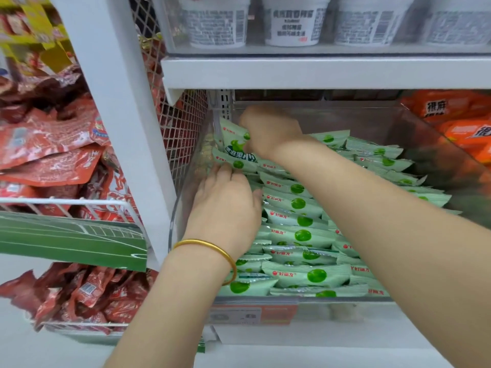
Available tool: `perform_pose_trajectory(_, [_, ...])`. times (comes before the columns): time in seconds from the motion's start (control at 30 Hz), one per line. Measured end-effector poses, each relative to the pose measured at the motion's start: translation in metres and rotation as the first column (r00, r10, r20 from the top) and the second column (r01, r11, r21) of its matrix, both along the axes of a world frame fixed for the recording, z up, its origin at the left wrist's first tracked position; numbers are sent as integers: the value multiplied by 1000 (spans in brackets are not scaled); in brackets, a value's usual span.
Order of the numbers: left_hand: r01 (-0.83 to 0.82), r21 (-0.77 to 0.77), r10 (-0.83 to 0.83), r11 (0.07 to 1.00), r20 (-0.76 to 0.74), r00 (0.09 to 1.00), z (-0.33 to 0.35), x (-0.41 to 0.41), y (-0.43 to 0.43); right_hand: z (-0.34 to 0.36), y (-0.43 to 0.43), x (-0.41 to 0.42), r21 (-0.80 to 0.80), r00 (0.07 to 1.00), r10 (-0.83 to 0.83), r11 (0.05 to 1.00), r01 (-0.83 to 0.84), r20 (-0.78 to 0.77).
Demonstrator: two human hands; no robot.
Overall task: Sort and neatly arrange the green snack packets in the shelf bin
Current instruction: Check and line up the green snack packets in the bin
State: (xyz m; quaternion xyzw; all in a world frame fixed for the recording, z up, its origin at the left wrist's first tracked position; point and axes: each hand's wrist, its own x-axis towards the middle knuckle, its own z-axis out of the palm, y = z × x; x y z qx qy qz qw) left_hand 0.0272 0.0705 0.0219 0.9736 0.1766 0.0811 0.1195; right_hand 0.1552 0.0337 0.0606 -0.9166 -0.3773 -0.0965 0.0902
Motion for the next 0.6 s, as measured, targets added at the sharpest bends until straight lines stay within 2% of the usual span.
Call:
perform_pose_trajectory(0.13, [-18, -12, 18, 1000, -18, 1000, 2, 0, -1, -9, 12, 8, -129, 995, 72, 988, -80, -67])
perform_pose_trajectory(0.2, [-28, -24, 28, 999, -19, 999, 4, -1, -2, -11, 9, 8, -138, 993, 101, 984, -108, -56])
perform_pose_trajectory(0.27, [-45, -40, 44, 998, -19, 999, 5, -2, -3, -10, -1, 6, -36, 989, 134, 990, -136, -67])
perform_pose_trajectory(0.33, [-54, -52, 53, 997, -18, 998, 6, -2, -3, -11, -9, 0, 145, 968, 243, 962, -232, -61])
perform_pose_trajectory(0.37, [-54, -53, 54, 997, -14, 998, 6, -3, -3, -12, -11, -4, 151, 961, 274, 952, -266, -39])
perform_pose_trajectory(0.47, [-51, -58, 51, 997, -2, 999, 5, -4, -3, -21, -7, -3, -25, 976, 214, 977, -213, 35])
perform_pose_trajectory(0.6, [-60, -67, 60, 996, 4, 998, 4, -6, -3, -30, 3, 1, -33, 985, 162, 986, -160, 61])
